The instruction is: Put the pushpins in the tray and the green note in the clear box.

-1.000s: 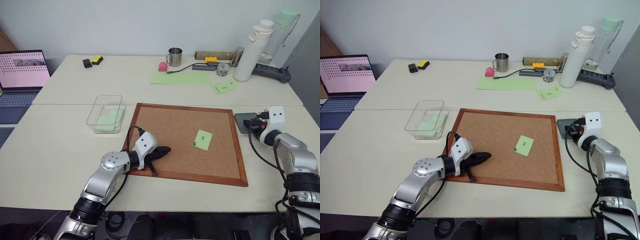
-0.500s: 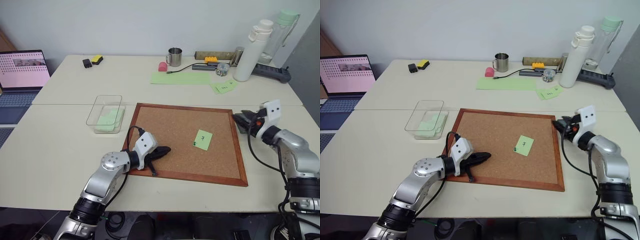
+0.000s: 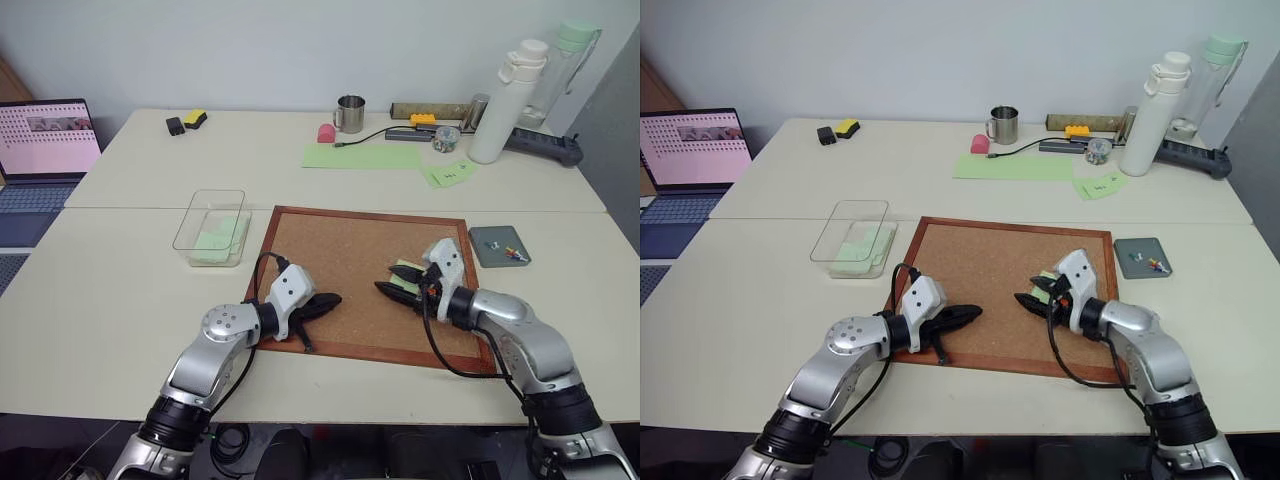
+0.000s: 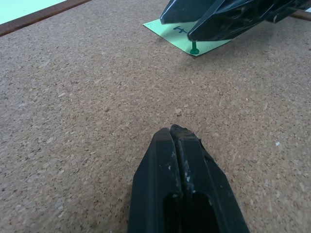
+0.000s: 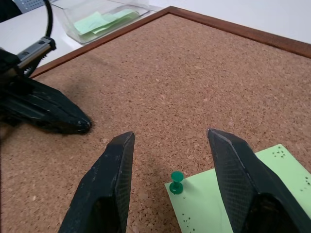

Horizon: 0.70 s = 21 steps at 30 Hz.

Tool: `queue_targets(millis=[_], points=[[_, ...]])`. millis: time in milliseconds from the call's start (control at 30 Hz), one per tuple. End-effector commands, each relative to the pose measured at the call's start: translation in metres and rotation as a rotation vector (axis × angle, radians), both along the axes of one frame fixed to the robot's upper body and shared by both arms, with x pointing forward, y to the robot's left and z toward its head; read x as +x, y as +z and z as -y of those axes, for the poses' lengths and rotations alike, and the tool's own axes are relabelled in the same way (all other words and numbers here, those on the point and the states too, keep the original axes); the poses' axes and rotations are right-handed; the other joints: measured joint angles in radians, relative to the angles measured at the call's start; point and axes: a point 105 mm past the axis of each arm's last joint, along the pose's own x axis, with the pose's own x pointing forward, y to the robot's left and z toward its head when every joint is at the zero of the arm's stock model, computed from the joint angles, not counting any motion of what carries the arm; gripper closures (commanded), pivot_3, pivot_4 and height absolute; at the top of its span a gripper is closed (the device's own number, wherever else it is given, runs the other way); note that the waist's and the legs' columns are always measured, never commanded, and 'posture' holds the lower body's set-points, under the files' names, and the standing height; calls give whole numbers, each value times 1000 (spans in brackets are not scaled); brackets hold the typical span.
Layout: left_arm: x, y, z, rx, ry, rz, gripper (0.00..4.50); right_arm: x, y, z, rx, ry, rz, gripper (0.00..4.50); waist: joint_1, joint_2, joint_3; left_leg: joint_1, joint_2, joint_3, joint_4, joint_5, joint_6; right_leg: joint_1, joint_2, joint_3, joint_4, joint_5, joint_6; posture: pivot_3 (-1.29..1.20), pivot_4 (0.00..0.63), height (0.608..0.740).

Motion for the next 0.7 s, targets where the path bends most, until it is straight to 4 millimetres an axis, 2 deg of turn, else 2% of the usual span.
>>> queue_targets(millis=[33,200,267,600,700], points=[[-5,-12,-6,36,14,-48,4500,-1,-1,-3,-14,7,13,2033,0,0,0,0,0,0,0,0,0,0,0,0,0,0,0,0,150,740],[-6,-13,-7,36,18,-49,4500,-4,-7,-8,-30,33,-5,2033,0,0,0,0,0,0,0,0,0,0,0,0,0,0,0,0,150,740],[-6,-12,-7,36,20,-49,4500,-5,-9,-8,-35,38,-7,2315,0,0,0,0,0,0,0,0,0,0,0,0,0,0,0,0,150,740],[-6,-12,-6,36,20,-51,4500,-4,-11,-3,-42,22,-12,4348,0,0,0,0,0,0,0,0,0,0,0,0,0,0,0,0,150,740],[-5,-11,-5,35,19,-50,4500,-3,-12,-2,-45,13,-11,4452,0,0,0,0,0,0,0,0,0,0,0,0,0,0,0,0,150,740]])
